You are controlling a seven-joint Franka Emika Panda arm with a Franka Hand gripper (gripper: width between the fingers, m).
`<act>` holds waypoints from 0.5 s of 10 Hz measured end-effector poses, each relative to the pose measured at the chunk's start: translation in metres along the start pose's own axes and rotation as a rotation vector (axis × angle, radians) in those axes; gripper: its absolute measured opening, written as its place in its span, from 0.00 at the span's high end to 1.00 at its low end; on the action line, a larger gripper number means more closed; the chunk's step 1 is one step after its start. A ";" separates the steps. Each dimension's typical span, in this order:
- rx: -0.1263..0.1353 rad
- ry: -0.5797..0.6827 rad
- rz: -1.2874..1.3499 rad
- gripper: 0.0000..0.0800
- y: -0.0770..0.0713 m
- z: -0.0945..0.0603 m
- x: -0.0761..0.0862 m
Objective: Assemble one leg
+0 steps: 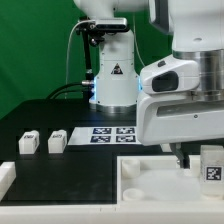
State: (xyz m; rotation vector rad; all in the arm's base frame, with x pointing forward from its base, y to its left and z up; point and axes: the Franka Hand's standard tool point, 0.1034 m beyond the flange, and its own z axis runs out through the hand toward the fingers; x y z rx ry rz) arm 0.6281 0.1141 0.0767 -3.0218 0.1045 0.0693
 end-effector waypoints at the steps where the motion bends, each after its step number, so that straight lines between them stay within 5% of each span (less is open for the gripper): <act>1: 0.000 0.000 0.014 0.19 0.000 0.000 0.000; 3: 0.000 0.000 0.016 0.51 0.000 0.000 0.000; 4: 0.006 -0.001 0.138 0.51 0.000 0.000 0.000; 5: 0.006 -0.002 0.238 0.63 0.001 0.000 0.000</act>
Offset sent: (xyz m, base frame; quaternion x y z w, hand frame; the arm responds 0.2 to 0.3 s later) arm 0.0000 0.0000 0.0000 0.0000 0.0000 0.1790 0.9838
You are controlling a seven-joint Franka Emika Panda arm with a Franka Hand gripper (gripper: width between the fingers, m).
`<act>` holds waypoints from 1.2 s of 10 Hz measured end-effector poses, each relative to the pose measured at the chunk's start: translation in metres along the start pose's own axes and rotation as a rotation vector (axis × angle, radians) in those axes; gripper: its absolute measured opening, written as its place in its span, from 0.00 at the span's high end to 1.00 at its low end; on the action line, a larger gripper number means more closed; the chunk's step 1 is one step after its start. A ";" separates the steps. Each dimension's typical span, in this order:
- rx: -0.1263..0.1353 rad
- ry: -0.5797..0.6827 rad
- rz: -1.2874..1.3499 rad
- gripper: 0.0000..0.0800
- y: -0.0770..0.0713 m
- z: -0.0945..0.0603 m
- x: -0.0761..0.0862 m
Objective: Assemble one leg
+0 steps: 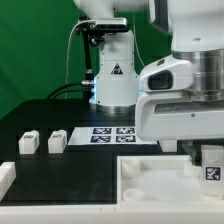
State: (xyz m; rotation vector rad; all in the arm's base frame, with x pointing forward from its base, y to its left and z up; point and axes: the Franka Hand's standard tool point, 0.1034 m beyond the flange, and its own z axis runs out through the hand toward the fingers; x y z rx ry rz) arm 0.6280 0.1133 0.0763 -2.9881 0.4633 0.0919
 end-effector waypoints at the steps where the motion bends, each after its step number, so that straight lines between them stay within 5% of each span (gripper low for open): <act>1: 0.000 0.000 0.036 0.63 0.000 0.000 0.000; 3: 0.016 0.015 0.453 0.63 0.000 0.000 0.000; 6: 0.110 0.036 0.995 0.63 0.004 0.002 -0.002; 10: 0.123 0.010 1.220 0.63 -0.002 0.002 -0.005; 12: 0.110 0.020 1.050 0.28 -0.001 0.003 -0.005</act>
Offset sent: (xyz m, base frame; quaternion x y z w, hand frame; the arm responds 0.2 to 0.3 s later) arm 0.0009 0.0074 -0.0031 0.0561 0.0803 0.4997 0.8607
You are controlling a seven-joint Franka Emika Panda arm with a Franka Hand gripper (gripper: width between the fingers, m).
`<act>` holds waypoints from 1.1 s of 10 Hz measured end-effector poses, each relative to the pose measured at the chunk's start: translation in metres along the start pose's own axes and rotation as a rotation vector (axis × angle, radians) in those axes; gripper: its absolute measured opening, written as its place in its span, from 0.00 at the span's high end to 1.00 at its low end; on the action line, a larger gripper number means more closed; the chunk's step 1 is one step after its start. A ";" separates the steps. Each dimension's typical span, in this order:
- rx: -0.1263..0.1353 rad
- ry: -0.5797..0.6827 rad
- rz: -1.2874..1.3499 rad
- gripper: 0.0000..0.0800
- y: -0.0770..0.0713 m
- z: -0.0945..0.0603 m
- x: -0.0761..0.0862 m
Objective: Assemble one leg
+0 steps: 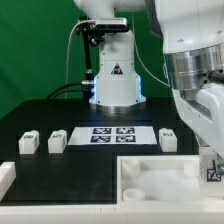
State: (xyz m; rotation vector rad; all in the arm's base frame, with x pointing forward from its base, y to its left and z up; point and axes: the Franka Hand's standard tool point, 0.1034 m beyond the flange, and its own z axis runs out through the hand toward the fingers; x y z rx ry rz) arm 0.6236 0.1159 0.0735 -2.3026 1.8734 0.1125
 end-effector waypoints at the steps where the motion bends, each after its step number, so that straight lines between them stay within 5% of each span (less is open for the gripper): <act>1: -0.013 -0.002 -0.204 0.28 0.000 0.003 0.001; 2: -0.016 -0.006 -0.366 0.21 0.000 0.004 -0.002; 6: -0.014 -0.008 -0.775 0.19 -0.001 0.004 0.000; 8: -0.097 0.010 -1.205 0.19 -0.004 -0.006 0.001; 9: -0.098 0.019 -1.403 0.19 -0.006 -0.006 0.005; 11: -0.093 0.023 -1.388 0.19 -0.006 -0.004 0.007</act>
Offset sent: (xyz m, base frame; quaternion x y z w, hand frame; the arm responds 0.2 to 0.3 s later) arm 0.0000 0.0000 0.0000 0.0000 0.0000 -0.1790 0.9838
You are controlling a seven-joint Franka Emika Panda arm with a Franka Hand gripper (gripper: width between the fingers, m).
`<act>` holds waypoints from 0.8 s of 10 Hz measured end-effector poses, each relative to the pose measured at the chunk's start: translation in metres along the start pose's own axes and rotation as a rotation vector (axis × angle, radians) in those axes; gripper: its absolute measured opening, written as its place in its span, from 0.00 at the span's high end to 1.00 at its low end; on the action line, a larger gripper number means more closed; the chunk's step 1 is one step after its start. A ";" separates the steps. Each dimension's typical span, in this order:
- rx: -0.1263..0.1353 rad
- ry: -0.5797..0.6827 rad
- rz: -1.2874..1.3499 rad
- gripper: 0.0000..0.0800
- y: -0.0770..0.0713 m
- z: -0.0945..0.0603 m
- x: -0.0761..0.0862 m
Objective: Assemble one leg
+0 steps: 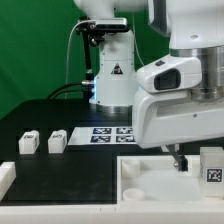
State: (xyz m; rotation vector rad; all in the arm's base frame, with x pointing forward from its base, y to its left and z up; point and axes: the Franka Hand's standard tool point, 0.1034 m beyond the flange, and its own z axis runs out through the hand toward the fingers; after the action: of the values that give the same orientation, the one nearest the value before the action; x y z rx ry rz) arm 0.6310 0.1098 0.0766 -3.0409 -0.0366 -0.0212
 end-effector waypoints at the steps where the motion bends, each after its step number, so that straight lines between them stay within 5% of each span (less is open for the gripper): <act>1: 0.001 0.000 0.015 0.34 0.000 0.000 0.000; 3: 0.001 0.000 0.141 0.64 0.000 0.000 0.000; 6: 0.000 -0.001 0.435 0.64 0.001 0.001 0.000; 8: -0.012 0.005 0.884 0.64 0.002 0.001 -0.001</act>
Offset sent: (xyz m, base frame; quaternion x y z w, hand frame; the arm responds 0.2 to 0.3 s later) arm 0.0000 0.0000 0.0000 0.0000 0.0000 0.2667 0.9638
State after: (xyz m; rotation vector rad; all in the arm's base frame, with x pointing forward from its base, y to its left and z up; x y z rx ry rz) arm 0.6304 0.1084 0.0751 -2.7782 1.2734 0.0381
